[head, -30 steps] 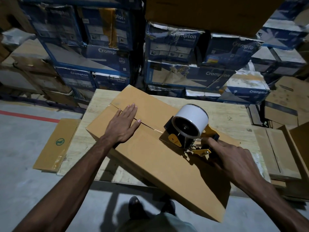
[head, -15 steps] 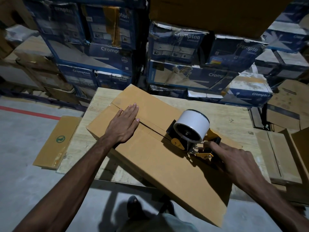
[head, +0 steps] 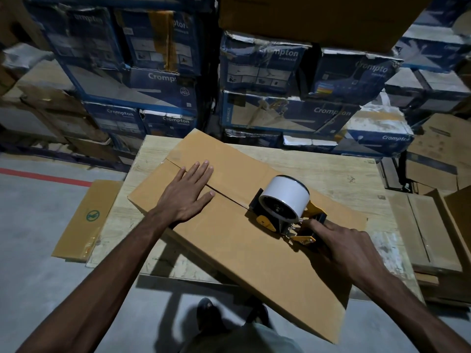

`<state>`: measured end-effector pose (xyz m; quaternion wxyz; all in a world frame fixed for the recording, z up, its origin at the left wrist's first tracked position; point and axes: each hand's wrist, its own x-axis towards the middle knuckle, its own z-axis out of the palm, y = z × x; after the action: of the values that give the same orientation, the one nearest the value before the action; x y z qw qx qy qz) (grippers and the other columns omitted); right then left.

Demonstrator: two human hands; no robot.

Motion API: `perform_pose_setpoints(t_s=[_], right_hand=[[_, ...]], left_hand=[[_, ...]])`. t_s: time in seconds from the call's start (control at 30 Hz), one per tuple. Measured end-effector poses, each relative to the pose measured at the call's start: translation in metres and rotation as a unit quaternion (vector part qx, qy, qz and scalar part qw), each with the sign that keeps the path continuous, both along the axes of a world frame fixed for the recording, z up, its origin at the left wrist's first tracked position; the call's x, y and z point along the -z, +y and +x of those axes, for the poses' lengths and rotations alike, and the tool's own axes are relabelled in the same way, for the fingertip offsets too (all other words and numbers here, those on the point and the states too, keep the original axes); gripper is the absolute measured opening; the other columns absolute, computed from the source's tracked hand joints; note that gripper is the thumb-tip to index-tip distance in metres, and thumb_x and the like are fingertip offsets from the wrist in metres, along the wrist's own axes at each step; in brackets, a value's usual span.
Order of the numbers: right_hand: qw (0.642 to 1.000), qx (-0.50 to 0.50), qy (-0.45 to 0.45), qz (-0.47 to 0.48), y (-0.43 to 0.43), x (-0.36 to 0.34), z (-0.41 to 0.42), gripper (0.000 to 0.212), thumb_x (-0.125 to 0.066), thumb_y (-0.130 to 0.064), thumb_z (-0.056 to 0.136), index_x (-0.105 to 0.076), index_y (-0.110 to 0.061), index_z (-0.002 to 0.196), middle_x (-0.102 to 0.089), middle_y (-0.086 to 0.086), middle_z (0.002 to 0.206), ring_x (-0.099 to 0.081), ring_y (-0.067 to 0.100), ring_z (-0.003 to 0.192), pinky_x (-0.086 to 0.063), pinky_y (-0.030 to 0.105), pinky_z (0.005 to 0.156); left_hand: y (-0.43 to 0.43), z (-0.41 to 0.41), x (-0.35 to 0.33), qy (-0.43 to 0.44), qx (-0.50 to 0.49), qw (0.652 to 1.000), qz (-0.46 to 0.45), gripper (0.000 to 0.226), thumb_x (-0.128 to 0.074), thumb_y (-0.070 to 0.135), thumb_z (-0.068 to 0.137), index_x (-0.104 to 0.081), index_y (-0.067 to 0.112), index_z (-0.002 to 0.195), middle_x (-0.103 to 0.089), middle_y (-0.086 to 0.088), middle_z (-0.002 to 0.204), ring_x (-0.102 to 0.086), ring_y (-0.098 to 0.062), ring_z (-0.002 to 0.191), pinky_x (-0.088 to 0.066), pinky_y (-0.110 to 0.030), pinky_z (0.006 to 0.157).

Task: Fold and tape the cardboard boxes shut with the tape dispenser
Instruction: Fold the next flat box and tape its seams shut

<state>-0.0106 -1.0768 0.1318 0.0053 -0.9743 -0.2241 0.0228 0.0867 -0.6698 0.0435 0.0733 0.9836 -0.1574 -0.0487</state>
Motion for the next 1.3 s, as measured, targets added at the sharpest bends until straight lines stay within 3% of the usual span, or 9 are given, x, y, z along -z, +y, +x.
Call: perform_pose_setpoints(t_s=[0.17,0.37,0.5,0.67,0.93,1.13,1.3], right_hand=[[1.0,-0.005,0.002,0.022,-0.001,0.001,0.0,0.065,-0.089,-0.031,0.075,-0.05,-0.036,0.127,-0.068,-0.007,0.083,-0.053,0.013,0.045,-0.024,0.018,0.039],[1.0,-0.015,0.007,0.015,-0.003,0.004,0.0,0.059,-0.081,-0.032,0.079,-0.05,-0.036,0.129,-0.069,-0.005,0.085,-0.047,0.01,0.047,-0.012,0.014,0.045],[1.0,-0.016,0.02,0.002,-0.007,0.003,0.0,0.057,-0.076,-0.033,0.086,-0.041,-0.041,0.13,-0.071,-0.005,0.095,-0.057,0.014,0.053,-0.029,0.02,0.042],[1.0,-0.003,0.019,-0.004,-0.046,-0.003,-0.018,0.05,-0.069,-0.042,0.087,-0.045,-0.044,0.13,-0.073,-0.008,0.101,-0.066,0.018,0.061,-0.051,0.03,0.047],[0.999,0.036,0.019,-0.017,-0.099,-0.011,-0.057,0.082,-0.094,-0.008,0.061,-0.055,-0.035,0.128,-0.077,0.002,0.095,-0.057,0.018,0.043,-0.045,0.031,0.031],[0.999,0.038,0.016,-0.019,-0.111,-0.005,-0.061,0.08,-0.097,-0.009,0.057,-0.053,-0.031,0.121,-0.074,0.003,0.084,-0.054,0.019,0.04,-0.039,0.026,0.031],[0.999,0.046,0.006,0.004,-0.113,-0.001,-0.067,0.079,-0.095,-0.01,0.061,-0.052,-0.031,0.123,-0.074,0.003,0.088,-0.062,0.022,0.049,-0.046,0.031,0.034]], left_hand=[[-0.027,-0.017,-0.012,0.028,0.117,0.992,0.021,0.086,-0.017,0.081,0.099,0.013,0.033,0.164,0.019,0.011,0.17,0.022,-0.011,0.157,0.008,-0.04,0.128],[-0.064,-0.037,-0.005,0.031,0.169,0.985,-0.011,0.08,-0.02,0.076,0.102,0.006,0.034,0.165,0.013,0.017,0.171,0.018,-0.003,0.156,0.005,-0.035,0.129],[-0.061,-0.033,-0.004,0.037,0.166,0.985,-0.011,0.077,-0.019,0.073,0.104,0.006,0.033,0.165,0.011,0.017,0.171,0.016,-0.001,0.156,0.0,-0.038,0.13],[-0.06,-0.032,-0.005,0.035,0.165,0.986,-0.007,0.078,-0.018,0.073,0.104,0.006,0.031,0.165,0.011,0.016,0.171,0.017,0.0,0.155,0.001,-0.037,0.13],[-0.061,-0.032,-0.007,0.029,0.171,0.985,-0.015,0.08,-0.017,0.075,0.103,0.006,0.031,0.165,0.01,0.015,0.171,0.015,-0.001,0.156,-0.002,-0.039,0.131],[-0.063,-0.034,-0.007,0.02,0.184,0.983,-0.017,0.083,-0.018,0.08,0.1,0.004,0.033,0.165,0.011,0.014,0.171,0.016,-0.006,0.157,-0.001,-0.042,0.131],[-0.119,-0.053,-0.008,0.054,0.27,0.961,-0.012,0.095,-0.018,0.087,0.094,0.008,0.029,0.165,0.016,0.013,0.171,0.022,-0.009,0.156,0.007,-0.039,0.129]])
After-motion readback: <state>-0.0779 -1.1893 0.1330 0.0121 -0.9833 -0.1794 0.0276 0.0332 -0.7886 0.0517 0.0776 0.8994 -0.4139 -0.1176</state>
